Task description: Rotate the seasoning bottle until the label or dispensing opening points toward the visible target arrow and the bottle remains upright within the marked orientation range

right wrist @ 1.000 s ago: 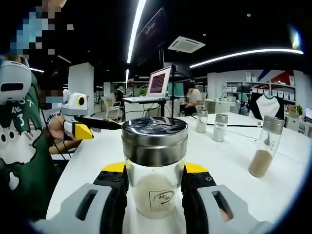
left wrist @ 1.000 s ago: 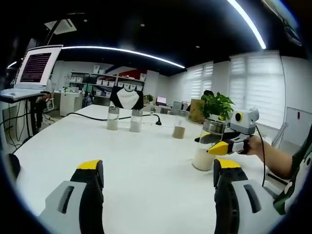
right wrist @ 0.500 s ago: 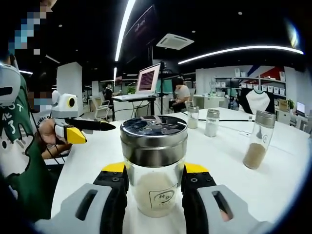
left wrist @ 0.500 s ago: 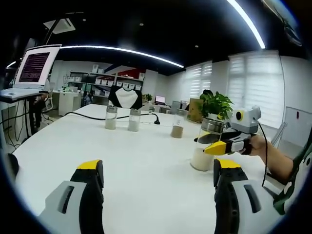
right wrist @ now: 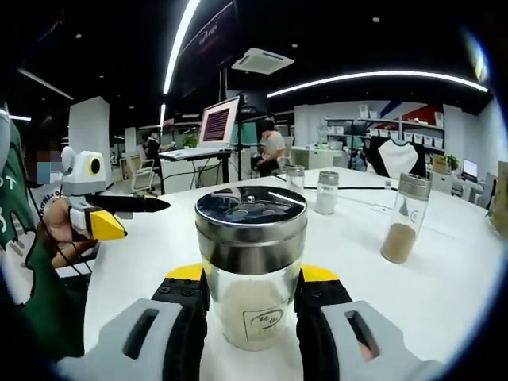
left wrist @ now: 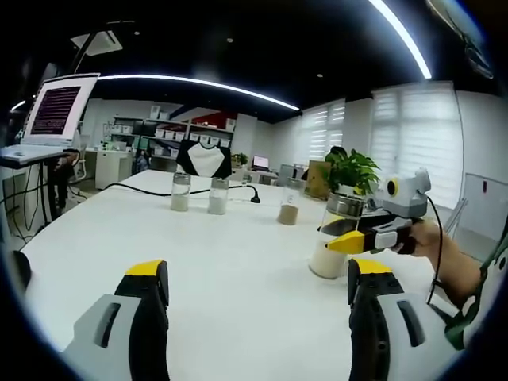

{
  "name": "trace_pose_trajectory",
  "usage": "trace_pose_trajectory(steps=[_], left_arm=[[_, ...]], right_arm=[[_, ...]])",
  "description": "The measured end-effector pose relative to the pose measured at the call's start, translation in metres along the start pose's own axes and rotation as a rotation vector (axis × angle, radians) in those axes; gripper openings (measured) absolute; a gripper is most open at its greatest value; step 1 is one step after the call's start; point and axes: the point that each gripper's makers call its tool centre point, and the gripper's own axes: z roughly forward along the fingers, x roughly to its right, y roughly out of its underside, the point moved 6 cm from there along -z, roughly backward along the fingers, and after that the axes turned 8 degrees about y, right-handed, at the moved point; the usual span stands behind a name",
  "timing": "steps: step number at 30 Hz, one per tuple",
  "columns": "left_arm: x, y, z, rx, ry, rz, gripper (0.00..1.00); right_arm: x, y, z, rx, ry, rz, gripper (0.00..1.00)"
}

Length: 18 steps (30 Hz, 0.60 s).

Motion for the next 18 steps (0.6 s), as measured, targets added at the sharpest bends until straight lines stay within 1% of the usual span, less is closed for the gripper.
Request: trace_pose_trajectory(steps=[4, 9, 18], left_arm=[[0.0009, 0.0001, 0.0002, 0.000, 0.004, -0.003, 0.99], [0.0005, 0.0001, 0.0001, 0.000, 0.002, -0.004, 0.99], [0.0001, 0.0006, -0.0005, -0.003, -0.001, -0.003, 0.99]], right_arm=[[-0.0006, 0.0005, -0.0007, -0.005, 0.020, 0.011, 0.41], [-0.0036, 0.0015, -0.0020, -0.017, 0.081, 0.016, 0.41], [-0.0050, 0.0027, -0.0033, -0.023, 0.152, 0.050, 0.41]])
